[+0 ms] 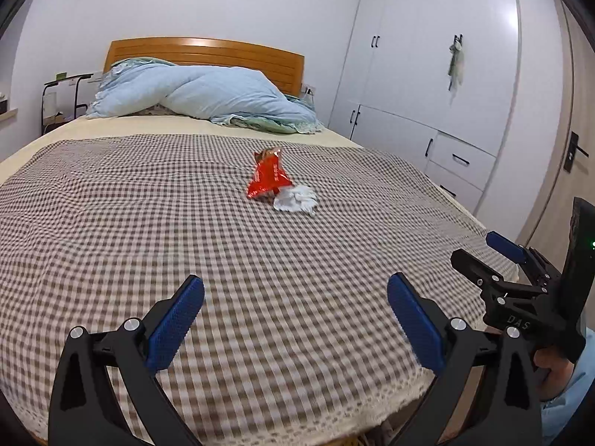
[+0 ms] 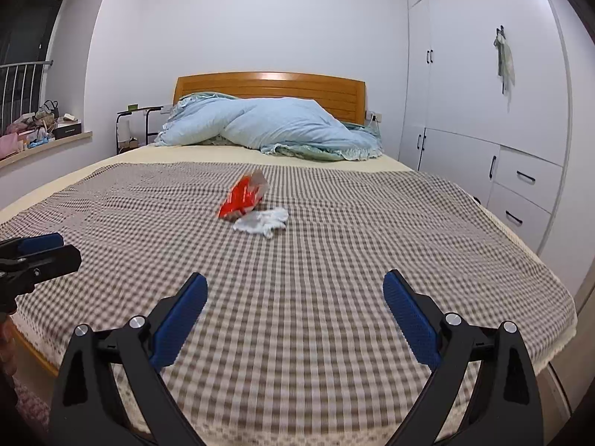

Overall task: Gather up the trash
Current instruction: 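Move both open tools toward the red wrapper and white tissue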

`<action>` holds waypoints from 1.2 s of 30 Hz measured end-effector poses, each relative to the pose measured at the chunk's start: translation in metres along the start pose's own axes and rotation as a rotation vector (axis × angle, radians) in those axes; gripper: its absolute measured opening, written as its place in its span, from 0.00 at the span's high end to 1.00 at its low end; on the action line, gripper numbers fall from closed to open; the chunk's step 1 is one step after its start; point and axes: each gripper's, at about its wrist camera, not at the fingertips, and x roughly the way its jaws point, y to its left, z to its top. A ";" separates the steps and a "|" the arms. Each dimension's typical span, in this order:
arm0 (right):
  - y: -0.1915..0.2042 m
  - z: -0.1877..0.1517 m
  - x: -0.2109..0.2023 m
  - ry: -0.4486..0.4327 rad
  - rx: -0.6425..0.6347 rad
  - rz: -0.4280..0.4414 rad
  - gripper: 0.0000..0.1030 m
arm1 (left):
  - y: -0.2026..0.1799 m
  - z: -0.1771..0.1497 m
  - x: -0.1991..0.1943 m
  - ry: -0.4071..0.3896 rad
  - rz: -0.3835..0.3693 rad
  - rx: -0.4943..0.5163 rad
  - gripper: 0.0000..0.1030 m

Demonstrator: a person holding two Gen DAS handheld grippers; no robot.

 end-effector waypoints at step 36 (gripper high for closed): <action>-0.010 0.058 0.181 0.099 -0.090 0.003 0.11 | 0.061 0.091 0.166 0.117 0.081 -0.034 0.07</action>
